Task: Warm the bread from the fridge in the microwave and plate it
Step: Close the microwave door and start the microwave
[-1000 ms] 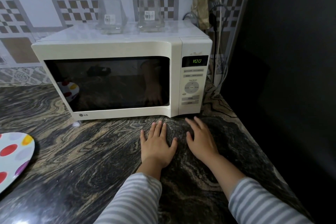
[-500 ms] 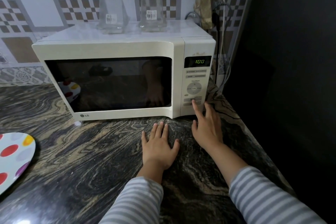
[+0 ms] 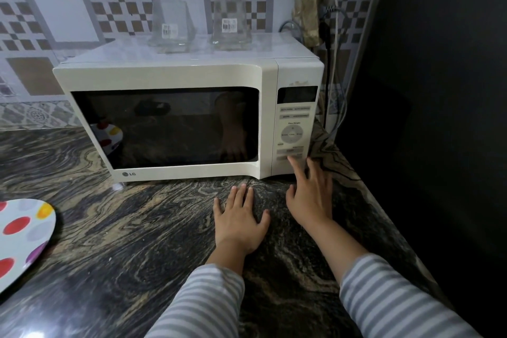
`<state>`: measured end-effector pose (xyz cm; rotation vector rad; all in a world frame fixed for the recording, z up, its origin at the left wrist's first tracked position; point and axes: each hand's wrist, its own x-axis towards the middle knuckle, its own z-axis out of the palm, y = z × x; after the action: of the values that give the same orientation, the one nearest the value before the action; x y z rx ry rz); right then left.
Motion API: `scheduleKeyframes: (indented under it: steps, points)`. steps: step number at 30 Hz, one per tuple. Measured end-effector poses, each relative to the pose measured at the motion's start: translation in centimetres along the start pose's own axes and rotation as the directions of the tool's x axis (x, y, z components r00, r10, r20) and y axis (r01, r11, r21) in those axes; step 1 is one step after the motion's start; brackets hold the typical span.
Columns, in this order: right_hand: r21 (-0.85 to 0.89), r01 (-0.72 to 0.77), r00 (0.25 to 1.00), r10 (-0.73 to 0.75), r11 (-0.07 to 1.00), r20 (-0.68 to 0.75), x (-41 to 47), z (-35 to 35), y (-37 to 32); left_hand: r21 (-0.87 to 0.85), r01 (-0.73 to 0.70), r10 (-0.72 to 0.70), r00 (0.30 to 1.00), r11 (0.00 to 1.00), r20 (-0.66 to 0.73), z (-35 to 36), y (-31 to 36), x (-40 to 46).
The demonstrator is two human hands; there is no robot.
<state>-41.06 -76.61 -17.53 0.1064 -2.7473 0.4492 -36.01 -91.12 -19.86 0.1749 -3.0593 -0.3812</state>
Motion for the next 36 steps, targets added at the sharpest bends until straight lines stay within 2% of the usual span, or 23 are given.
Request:
scheduleKeyframes:
  steps: [3,6,8,10,12,13,15,18,21,24,29,36]
  points:
    - [0.053,0.019,1.0,-0.019,0.998,-0.012,0.0,-1.1,-0.4,-0.053,0.024,-0.025,0.999,0.998,-0.027,-0.3,0.0,-0.2]
    - [0.1,0.122,0.988,-0.111,0.988,-0.109,1.3,-3.8,-0.9,-0.092,0.01,-0.032,0.97,0.996,-0.242,-2.5,0.2,0.1]
    - [0.139,0.203,0.964,-0.173,0.969,-0.204,2.6,-6.2,-1.4,-0.096,-0.061,0.013,0.898,0.993,-0.44,-5.2,0.7,1.1]
    - [0.171,0.304,0.915,-0.237,0.937,-0.326,4.2,-8.7,-2.0,-0.067,-0.14,0.067,0.775,0.988,-0.628,-8.6,1.5,2.7]
    - [0.171,0.379,0.87,-0.288,0.909,-0.4,6.0,-11.2,-2.8,-0.006,-0.19,0.123,0.661,0.982,-0.74,-12.3,2.3,4.4]
    - [0.162,0.398,0.864,-0.31,0.903,-0.396,7.0,-12.3,-3.3,0.034,-0.203,0.158,0.636,0.979,-0.756,-14.0,2.7,5.1]
    - [0.16,0.408,0.882,-0.343,0.899,-0.322,8.9,-14.3,-4.1,0.113,-0.198,0.217,0.653,0.974,-0.725,-17.1,3.5,6.2]
    - [0.138,0.383,0.919,-0.361,0.913,-0.162,11.3,-16.2,-4.8,0.146,-0.179,0.231,0.765,0.973,-0.601,-19.5,4.3,7.6]
    - [0.04,0.385,0.923,-0.386,0.922,0.007,13.0,-16.7,-5.1,0.187,-0.149,0.227,0.819,0.971,-0.527,-20.2,4.3,8.6]
    - [-0.032,0.402,0.914,-0.399,0.915,0.071,13.7,-16.7,-5.1,0.237,-0.128,0.24,0.804,0.963,-0.544,-20.0,3.7,9.0]
    - [-0.114,0.428,0.904,-0.424,0.897,0.062,13.7,-16.6,-5.3,0.248,-0.121,0.245,0.788,0.961,-0.565,-19.8,3.7,9.3]
    - [-0.128,0.472,0.882,-0.467,0.872,0.069,13.8,-16.6,-5.2,0.258,-0.085,0.222,0.795,0.962,-0.564,-19.8,4.2,9.2]
